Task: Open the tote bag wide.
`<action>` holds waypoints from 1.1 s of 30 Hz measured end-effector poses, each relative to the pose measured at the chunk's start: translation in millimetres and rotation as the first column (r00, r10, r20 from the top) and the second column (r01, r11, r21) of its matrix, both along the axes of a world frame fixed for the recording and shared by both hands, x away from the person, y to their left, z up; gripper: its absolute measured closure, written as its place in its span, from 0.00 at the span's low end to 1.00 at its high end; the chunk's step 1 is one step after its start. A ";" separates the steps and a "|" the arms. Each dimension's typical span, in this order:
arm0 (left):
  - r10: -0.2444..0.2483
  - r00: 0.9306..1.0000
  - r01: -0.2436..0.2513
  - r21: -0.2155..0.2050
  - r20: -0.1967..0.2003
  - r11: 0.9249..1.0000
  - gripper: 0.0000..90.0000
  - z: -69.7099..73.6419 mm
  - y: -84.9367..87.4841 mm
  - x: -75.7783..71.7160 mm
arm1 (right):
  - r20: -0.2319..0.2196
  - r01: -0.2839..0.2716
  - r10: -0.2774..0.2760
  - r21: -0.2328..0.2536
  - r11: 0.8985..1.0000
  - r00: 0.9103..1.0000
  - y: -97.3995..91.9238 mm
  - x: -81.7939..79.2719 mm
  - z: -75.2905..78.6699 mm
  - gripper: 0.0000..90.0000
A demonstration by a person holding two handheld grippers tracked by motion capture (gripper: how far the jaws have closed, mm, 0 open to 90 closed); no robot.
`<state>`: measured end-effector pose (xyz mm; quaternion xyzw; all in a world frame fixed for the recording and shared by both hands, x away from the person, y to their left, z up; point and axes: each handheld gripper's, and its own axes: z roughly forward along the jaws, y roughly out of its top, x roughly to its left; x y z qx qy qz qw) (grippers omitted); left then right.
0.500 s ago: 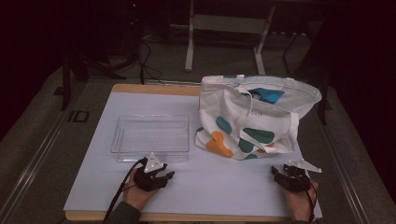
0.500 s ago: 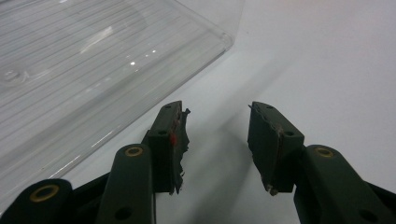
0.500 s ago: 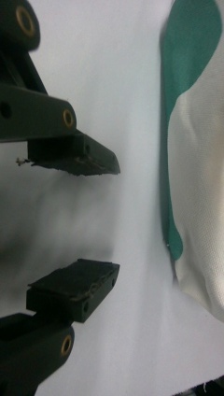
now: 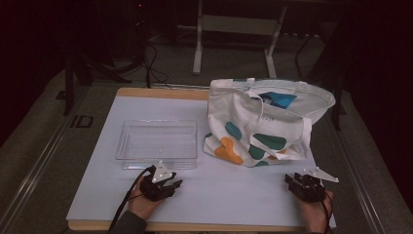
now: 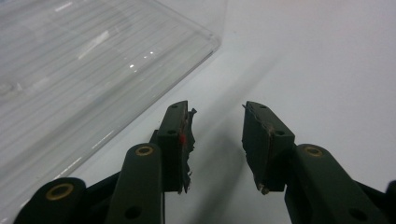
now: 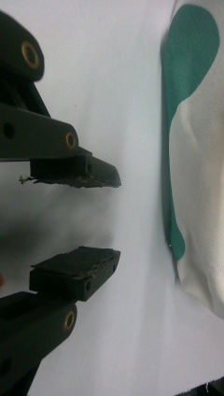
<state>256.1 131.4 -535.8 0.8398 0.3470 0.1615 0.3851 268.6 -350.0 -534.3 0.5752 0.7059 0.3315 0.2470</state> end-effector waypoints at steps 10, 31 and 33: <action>-0.085 0.996 0.084 -0.029 -0.009 0.996 0.70 23.4 -6.1 -18.2 | 0.028 -0.059 0.059 0.029 0.998 0.998 -3.6 -4.0 21.3 0.80; -0.078 0.988 0.083 -0.031 0.130 0.996 0.65 91.1 -9.3 7.5 | 0.133 0.007 -0.023 0.120 0.993 0.991 -41.7 25.4 97.5 0.73; -0.072 0.988 0.076 -0.026 0.137 0.997 0.64 95.0 -10.1 13.8 | 0.132 0.005 -0.025 0.153 0.988 0.991 -45.6 30.8 100.8 0.71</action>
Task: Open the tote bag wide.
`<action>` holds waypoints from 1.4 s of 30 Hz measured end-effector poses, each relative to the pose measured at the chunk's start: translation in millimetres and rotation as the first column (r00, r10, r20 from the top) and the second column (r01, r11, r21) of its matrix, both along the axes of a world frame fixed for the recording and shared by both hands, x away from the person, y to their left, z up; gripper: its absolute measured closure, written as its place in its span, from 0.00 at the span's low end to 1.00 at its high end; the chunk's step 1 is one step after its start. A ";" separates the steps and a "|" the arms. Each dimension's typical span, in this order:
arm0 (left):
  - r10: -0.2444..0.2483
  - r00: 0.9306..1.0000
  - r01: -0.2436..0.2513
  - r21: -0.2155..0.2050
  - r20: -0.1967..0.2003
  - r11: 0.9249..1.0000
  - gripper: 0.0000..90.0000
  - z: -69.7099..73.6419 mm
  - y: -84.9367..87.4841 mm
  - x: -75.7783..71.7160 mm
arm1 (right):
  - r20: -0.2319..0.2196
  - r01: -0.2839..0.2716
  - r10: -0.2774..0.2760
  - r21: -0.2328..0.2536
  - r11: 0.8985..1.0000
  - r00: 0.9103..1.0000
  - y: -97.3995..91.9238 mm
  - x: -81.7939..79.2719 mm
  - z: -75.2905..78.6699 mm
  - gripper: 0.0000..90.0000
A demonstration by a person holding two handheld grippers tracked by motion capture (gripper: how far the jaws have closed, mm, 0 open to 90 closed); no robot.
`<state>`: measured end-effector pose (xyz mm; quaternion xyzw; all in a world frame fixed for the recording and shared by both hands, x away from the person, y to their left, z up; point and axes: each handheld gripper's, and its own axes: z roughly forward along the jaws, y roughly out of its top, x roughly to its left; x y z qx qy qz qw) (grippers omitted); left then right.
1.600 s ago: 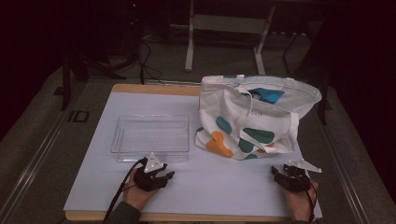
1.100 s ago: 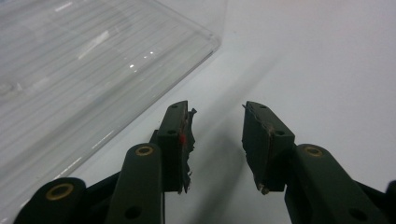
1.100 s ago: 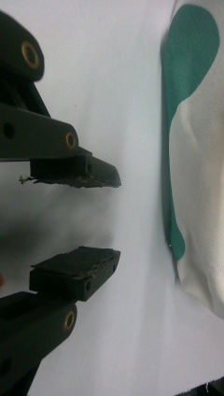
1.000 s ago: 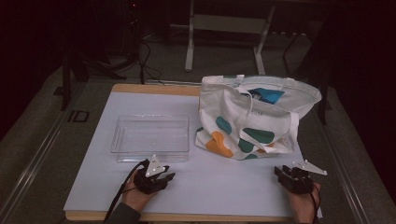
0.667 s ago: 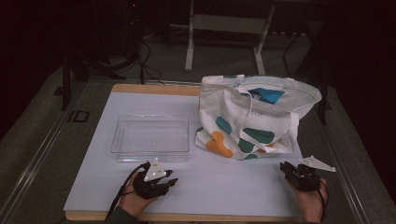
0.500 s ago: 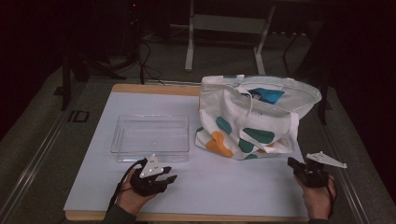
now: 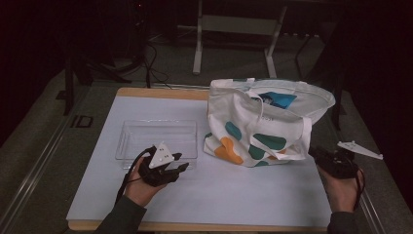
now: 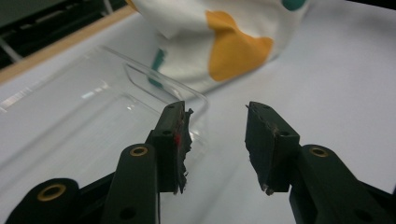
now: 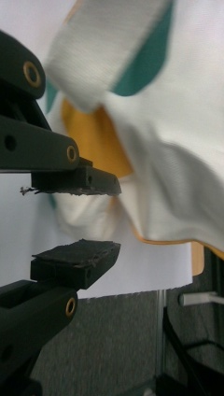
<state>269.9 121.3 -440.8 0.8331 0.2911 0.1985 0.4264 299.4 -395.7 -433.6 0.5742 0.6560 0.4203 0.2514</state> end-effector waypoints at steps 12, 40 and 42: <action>0.012 1.000 -0.013 -0.021 -0.029 1.000 0.62 16.1 -2.1 50.6 | 0.015 -0.035 0.033 0.148 0.988 0.999 -4.1 26.3 19.5 0.70; -0.003 1.000 0.002 0.038 0.017 0.999 0.57 59.7 -52.6 131.7 | -0.019 0.002 0.003 0.266 0.964 1.000 -2.9 64.4 35.9 0.81; 0.013 1.000 -0.013 0.043 0.013 0.999 0.57 60.9 -56.3 137.4 | -0.019 0.002 0.003 0.271 0.963 1.000 -2.6 64.6 35.8 0.83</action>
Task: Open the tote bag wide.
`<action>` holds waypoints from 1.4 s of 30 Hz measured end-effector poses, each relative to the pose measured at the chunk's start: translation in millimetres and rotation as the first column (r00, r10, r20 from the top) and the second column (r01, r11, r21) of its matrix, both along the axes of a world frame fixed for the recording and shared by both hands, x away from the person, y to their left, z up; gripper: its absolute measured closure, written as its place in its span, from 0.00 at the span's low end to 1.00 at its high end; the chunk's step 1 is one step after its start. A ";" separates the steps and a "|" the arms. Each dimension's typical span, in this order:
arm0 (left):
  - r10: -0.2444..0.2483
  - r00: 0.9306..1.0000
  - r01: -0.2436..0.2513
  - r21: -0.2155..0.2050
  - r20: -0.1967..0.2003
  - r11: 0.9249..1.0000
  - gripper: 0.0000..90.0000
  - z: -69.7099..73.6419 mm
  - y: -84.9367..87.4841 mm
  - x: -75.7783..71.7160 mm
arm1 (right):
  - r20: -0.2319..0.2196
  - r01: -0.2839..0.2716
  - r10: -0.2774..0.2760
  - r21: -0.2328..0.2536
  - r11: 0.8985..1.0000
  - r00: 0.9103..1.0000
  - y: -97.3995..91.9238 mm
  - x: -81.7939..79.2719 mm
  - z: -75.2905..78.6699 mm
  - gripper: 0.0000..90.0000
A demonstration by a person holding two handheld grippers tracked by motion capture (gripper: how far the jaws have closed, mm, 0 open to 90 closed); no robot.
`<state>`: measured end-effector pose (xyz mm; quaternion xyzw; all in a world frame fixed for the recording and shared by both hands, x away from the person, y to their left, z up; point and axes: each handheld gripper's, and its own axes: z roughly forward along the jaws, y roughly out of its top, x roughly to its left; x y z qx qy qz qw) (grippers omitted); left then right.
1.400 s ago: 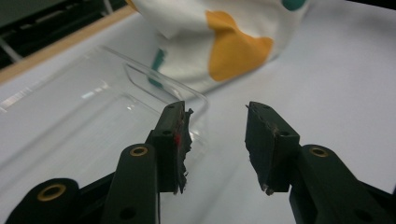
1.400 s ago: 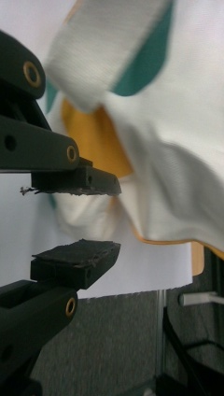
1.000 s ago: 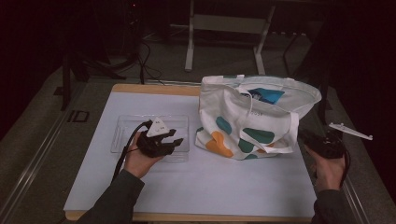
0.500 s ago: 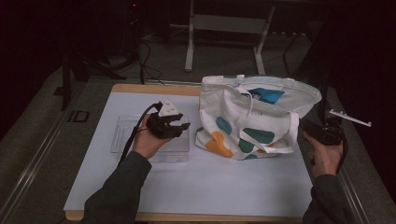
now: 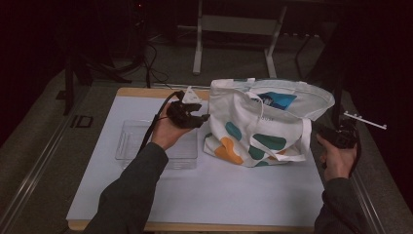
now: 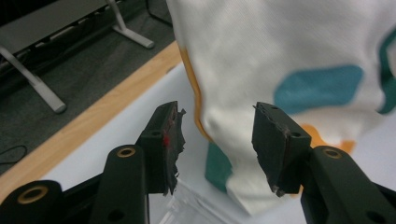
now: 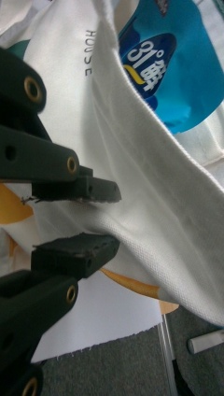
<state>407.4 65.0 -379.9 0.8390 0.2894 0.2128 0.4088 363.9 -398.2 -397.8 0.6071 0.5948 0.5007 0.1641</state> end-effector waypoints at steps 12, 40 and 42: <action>0.004 0.998 -0.004 -0.006 -0.063 1.000 0.96 3.4 -16.6 22.5 | 0.019 -0.011 0.011 -0.027 1.000 1.000 7.7 -0.1 7.9 0.98; -0.056 0.996 0.055 -0.020 -0.066 0.998 0.95 -3.2 -13.2 -3.9 | 0.039 -0.071 0.073 -0.029 0.997 0.997 6.7 -27.8 4.7 0.98; -0.059 0.996 0.058 -0.012 -0.065 0.998 0.95 -4.0 -13.7 -5.4 | 0.038 -0.075 0.076 -0.027 0.997 0.996 6.7 -29.0 3.7 0.98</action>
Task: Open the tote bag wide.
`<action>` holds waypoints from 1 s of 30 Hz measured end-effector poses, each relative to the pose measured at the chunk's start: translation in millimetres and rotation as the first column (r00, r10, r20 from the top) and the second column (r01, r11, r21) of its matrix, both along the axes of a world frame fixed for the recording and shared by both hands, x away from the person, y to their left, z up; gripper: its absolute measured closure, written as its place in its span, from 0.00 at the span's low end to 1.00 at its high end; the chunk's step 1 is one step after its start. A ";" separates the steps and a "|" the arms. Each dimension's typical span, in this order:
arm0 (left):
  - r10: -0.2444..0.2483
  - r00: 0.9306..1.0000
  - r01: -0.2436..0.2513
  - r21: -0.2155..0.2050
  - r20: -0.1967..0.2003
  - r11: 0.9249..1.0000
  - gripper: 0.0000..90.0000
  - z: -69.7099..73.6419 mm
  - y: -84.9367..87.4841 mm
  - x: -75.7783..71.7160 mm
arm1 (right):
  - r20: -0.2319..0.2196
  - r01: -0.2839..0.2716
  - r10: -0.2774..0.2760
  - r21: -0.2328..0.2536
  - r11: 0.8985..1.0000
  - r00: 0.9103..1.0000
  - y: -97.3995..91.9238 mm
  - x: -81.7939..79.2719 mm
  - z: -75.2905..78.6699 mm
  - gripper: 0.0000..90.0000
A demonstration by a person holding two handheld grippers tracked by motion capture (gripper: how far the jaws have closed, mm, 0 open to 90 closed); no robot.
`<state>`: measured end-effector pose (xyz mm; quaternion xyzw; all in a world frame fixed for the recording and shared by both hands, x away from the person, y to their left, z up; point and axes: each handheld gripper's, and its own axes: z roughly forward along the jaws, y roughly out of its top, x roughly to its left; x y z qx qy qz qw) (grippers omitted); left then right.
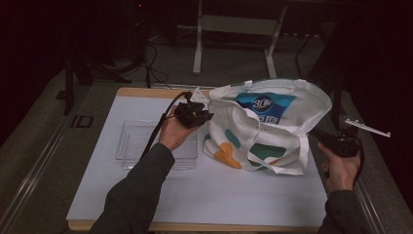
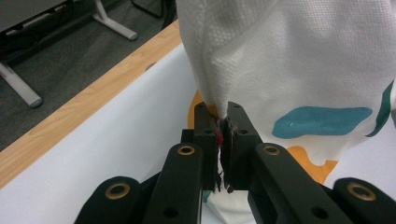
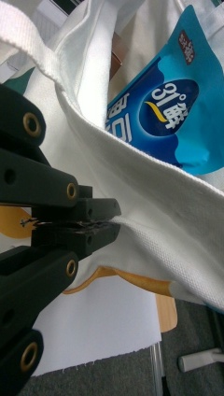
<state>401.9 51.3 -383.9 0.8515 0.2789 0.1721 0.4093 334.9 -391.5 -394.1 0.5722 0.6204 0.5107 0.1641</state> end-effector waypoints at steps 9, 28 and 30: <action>-0.014 1.000 0.015 0.023 -0.003 1.000 0.95 -7.0 -6.5 -4.6 | -0.010 -0.016 0.016 -0.007 1.000 1.000 1.9 -4.6 -5.5 0.98; -0.053 0.998 0.054 0.048 -0.016 0.997 0.95 -22.0 -16.6 -14.1 | -0.031 -0.057 0.056 -0.019 0.998 0.998 5.1 -12.2 -18.9 0.97; -0.057 0.998 0.058 0.056 -0.015 0.997 0.95 -23.5 -17.5 -15.0 | -0.034 -0.063 0.062 -0.024 0.998 0.997 5.7 -13.0 -20.1 0.97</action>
